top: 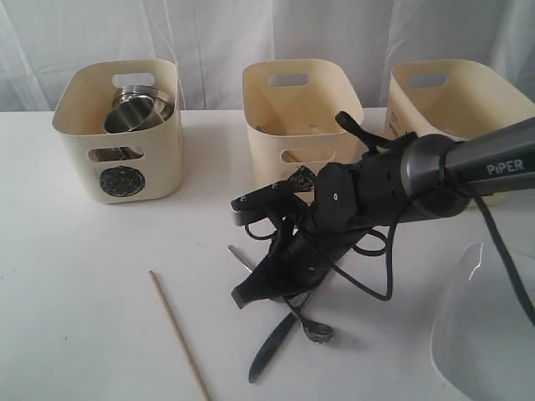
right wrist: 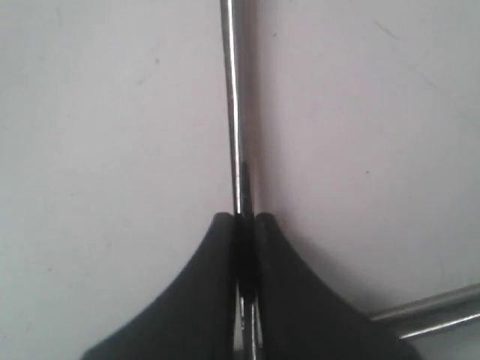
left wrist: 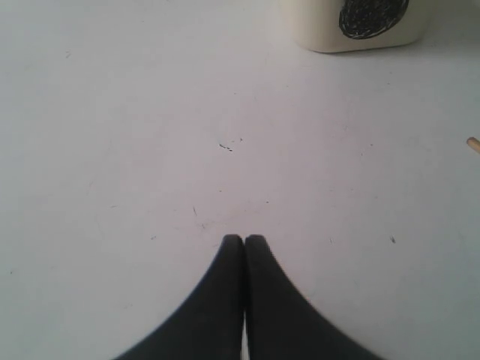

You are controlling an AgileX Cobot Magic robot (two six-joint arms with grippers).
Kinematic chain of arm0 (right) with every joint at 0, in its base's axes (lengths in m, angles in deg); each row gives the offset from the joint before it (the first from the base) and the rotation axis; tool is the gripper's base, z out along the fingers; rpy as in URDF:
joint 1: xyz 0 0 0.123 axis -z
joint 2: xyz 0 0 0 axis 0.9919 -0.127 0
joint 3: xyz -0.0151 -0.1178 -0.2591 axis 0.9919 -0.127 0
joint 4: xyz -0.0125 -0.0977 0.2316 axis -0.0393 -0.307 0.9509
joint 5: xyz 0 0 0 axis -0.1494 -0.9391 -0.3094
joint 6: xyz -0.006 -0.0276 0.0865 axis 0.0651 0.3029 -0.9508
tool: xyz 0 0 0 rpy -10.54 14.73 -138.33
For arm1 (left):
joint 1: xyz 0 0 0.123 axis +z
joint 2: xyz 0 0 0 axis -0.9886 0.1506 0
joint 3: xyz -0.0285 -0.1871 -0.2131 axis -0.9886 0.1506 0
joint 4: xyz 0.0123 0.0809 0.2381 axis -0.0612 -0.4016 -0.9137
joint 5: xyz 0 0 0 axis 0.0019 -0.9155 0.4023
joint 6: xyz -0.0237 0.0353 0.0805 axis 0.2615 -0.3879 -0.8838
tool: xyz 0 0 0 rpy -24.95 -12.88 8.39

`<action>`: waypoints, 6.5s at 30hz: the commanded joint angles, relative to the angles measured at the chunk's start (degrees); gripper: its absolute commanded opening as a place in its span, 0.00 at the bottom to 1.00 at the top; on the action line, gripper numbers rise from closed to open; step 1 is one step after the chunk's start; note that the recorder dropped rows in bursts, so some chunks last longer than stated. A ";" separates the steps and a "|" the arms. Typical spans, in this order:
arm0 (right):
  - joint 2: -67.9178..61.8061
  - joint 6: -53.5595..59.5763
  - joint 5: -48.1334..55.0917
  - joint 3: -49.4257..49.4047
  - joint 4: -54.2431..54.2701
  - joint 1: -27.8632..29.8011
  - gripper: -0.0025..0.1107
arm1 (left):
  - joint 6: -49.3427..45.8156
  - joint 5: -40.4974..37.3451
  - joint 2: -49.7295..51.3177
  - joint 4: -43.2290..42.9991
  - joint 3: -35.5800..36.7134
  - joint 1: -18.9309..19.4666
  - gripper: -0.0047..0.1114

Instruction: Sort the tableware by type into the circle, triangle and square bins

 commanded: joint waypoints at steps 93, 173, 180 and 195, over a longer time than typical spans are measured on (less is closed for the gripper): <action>-1.43 -23.38 16.85 18.54 -16.21 -19.38 0.11 | 0.53 -0.08 -0.26 0.13 0.16 0.05 0.04; 13.72 -6.38 36.41 13.71 -0.40 14.31 0.34 | 0.53 -0.08 -0.26 0.13 0.16 0.05 0.04; 20.80 -5.79 24.95 -5.01 7.15 14.31 0.34 | 0.53 -0.08 -0.26 0.13 0.16 0.05 0.04; 22.71 -5.97 7.03 -15.35 18.13 14.31 0.35 | 0.53 -0.08 -0.26 0.13 0.16 0.05 0.04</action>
